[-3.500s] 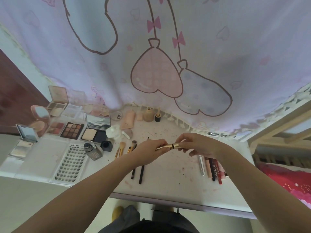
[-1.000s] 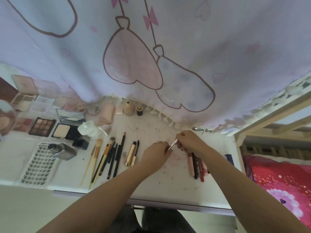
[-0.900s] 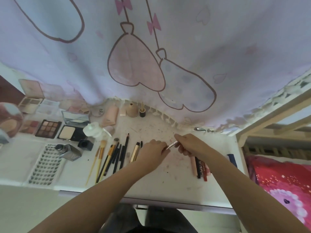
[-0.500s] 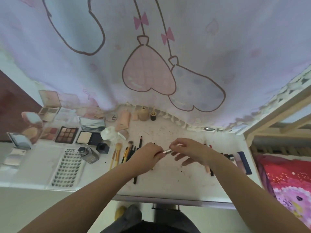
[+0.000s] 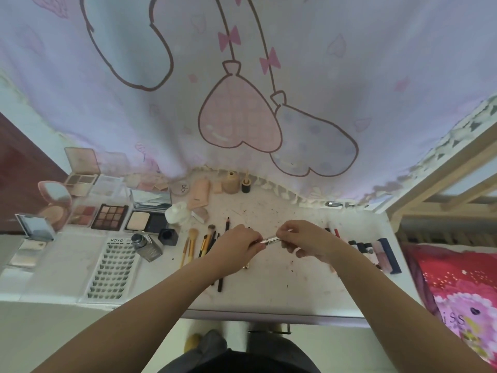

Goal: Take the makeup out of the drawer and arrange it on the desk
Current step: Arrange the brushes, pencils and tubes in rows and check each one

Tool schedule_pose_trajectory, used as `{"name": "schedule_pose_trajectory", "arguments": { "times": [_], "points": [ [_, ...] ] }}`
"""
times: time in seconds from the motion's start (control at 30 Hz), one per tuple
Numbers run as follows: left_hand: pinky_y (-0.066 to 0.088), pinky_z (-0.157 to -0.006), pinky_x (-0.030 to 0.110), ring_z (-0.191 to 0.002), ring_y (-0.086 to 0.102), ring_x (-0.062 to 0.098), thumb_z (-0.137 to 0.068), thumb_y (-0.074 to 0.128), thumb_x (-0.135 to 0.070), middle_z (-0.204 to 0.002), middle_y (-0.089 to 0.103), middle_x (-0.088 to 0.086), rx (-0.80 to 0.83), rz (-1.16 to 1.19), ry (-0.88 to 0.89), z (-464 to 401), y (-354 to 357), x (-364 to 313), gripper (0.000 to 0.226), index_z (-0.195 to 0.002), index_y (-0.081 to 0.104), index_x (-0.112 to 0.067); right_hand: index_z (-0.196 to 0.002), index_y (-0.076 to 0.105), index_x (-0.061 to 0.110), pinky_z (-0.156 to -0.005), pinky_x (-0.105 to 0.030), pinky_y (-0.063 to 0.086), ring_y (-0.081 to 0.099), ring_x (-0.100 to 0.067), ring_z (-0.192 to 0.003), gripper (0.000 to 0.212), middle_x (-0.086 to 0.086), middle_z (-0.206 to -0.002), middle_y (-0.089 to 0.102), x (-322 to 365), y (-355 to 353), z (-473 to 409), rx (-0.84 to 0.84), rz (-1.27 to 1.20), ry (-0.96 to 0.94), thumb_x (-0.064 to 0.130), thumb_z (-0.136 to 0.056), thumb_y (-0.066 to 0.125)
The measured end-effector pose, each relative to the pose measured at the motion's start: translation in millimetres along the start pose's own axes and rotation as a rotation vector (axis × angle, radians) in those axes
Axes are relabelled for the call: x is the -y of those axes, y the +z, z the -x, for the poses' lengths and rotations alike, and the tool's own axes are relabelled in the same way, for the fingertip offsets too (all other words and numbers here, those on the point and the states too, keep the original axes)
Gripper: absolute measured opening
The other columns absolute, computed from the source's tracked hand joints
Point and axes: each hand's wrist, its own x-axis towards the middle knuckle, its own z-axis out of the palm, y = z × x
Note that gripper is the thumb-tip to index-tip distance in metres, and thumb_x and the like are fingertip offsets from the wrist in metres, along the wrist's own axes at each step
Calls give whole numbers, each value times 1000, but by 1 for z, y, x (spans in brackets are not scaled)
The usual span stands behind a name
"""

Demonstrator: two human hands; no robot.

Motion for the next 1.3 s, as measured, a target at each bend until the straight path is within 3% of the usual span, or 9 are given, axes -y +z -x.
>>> {"name": "schedule_pose_trajectory", "arguments": {
  "times": [0.17,0.33,0.47,0.6,0.73,1.0,1.1,1.2,1.3],
  "points": [
    [36,-63,25,-73,40,7,-96,44,-39,-76,48,-9,-34,-14,22,1,-1,0,24,-99,61,-22,-93,67,14,-50,-18,44,58,-9,-54,41,1,-70,70,3,-3,3,-2,-41,67,50,-93,48],
    [32,-61,23,-77,40,8,-96,43,-41,-76,47,-11,-46,-38,24,0,1,1,25,-101,61,-24,-97,65,17,-55,-19,48,63,-9,-68,10,1,-81,70,1,-11,5,61,-66,-2,23,-92,58],
    [30,-60,23,-76,39,8,-97,42,-41,-77,48,-10,-48,-42,32,-1,2,0,27,-103,61,-24,-94,69,15,-50,-17,46,62,-8,-58,36,-1,-76,73,3,-10,6,48,-80,61,46,-94,50],
    [34,-65,26,-80,39,9,-97,42,-40,-82,52,-8,5,-61,32,-3,1,0,28,-106,62,-22,-80,66,13,-46,-16,37,48,-6,-51,29,2,-64,62,-1,-13,1,8,47,42,32,-96,51],
    [46,-78,32,-88,50,15,-97,43,-39,-93,60,-1,92,-27,-81,-2,-7,15,29,-104,63,-19,-92,64,12,-55,-18,46,59,-5,-62,11,1,-77,70,-11,-41,3,-23,-34,57,22,-92,59],
    [40,-57,21,-67,54,9,-92,53,-33,-75,60,-3,29,285,-421,-16,15,13,20,-86,61,-15,-107,55,6,-61,-29,56,67,-19,-82,15,-12,-96,67,-47,-34,0,-146,-428,170,1,-94,51],
    [39,-64,21,-76,53,12,-90,57,-35,-83,58,-4,-34,313,-474,-33,38,-5,20,-91,61,-15,-111,54,4,-54,-27,54,66,-17,-74,16,-11,-90,66,-55,5,-10,-272,-442,197,6,-97,46],
    [46,-75,31,-85,54,19,-89,54,-43,-94,59,3,-75,133,-516,-43,54,-8,28,-97,58,-16,-106,53,4,-54,-28,55,65,-17,-67,15,-10,-86,66,-61,41,-22,-392,-386,245,13,-98,43],
    [42,-76,33,-87,50,20,-92,46,-46,-97,60,7,-94,-107,-477,-45,62,-2,33,-96,58,-15,-96,51,11,-62,-32,54,62,-17,-69,19,-6,-86,66,-64,63,-28,-455,-7,164,29,-98,45]
  ]
}}
